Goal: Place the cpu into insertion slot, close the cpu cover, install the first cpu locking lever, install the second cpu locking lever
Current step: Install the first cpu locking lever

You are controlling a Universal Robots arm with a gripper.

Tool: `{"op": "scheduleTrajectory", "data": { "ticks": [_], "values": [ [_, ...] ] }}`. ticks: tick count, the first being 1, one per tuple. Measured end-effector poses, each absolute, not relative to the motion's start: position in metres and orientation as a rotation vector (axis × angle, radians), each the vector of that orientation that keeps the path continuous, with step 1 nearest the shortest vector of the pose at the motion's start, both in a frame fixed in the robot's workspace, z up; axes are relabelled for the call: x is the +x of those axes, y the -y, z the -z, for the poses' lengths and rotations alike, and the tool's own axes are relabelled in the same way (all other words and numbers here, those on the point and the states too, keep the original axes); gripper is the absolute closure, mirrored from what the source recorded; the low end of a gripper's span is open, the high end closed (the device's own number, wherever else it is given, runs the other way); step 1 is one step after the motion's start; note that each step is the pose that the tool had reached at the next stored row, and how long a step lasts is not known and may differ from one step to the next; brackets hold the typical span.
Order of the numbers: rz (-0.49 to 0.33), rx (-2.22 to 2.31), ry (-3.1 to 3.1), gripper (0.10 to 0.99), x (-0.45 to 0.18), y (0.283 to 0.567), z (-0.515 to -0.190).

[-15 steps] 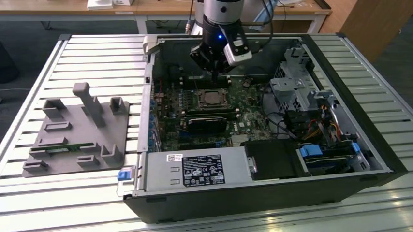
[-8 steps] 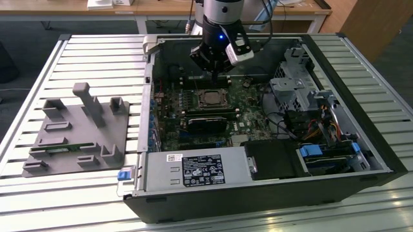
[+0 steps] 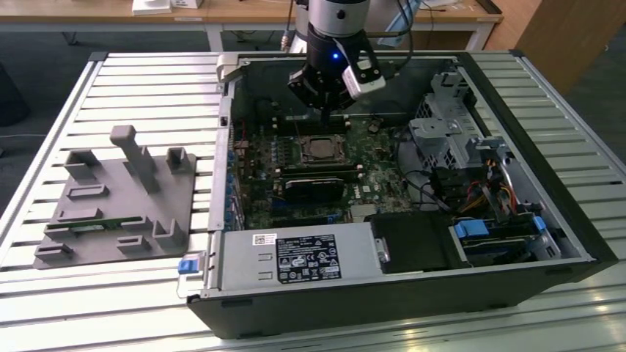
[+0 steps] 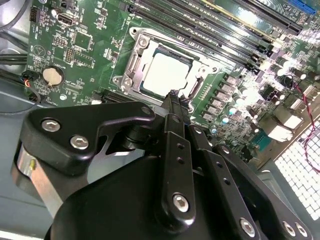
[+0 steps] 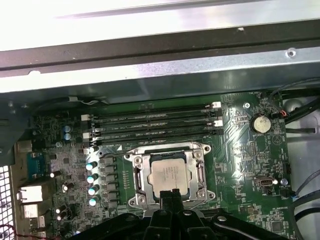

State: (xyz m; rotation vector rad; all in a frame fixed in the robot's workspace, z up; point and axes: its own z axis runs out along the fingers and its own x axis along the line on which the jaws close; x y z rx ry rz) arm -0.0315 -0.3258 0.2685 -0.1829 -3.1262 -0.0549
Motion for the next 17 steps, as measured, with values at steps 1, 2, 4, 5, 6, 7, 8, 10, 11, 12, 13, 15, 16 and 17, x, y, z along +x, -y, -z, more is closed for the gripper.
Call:
{"op": "scheduleTrajectory", "data": {
  "ticks": [1,2,4,5,6,7,8,10,11,12,13,15,16,17],
  "values": [
    [0.055,-0.180,3.126,0.980,-0.0315,0.3258,-0.2685],
    [0.055,-0.178,3.126,0.980,-0.0315,0.3258,-0.2685],
    [0.055,-0.172,3.127,0.980,-0.0315,0.3258,-0.2685],
    [0.055,-0.170,3.127,0.980,-0.0315,0.3258,-0.2685],
    [0.055,-0.167,3.127,0.980,-0.0315,0.3258,-0.2685],
    [0.055,-0.164,3.127,0.980,-0.0316,0.3258,-0.2685],
    [0.055,-0.160,3.127,0.980,-0.0315,0.3258,-0.2685],
    [0.055,-0.155,3.127,0.980,-0.0315,0.3258,-0.2685],
    [0.055,-0.152,3.128,0.980,-0.0315,0.3258,-0.2685],
    [0.055,-0.149,3.128,0.980,-0.0315,0.3258,-0.2685],
    [0.055,-0.145,3.128,0.980,-0.0315,0.3258,-0.2685],
    [0.055,-0.138,3.128,0.980,-0.0315,0.3258,-0.2685],
    [0.055,-0.134,3.128,0.980,-0.0315,0.3258,-0.2685],
    [0.055,-0.131,3.128,0.980,-0.0315,0.3258,-0.2685]
  ]
}}
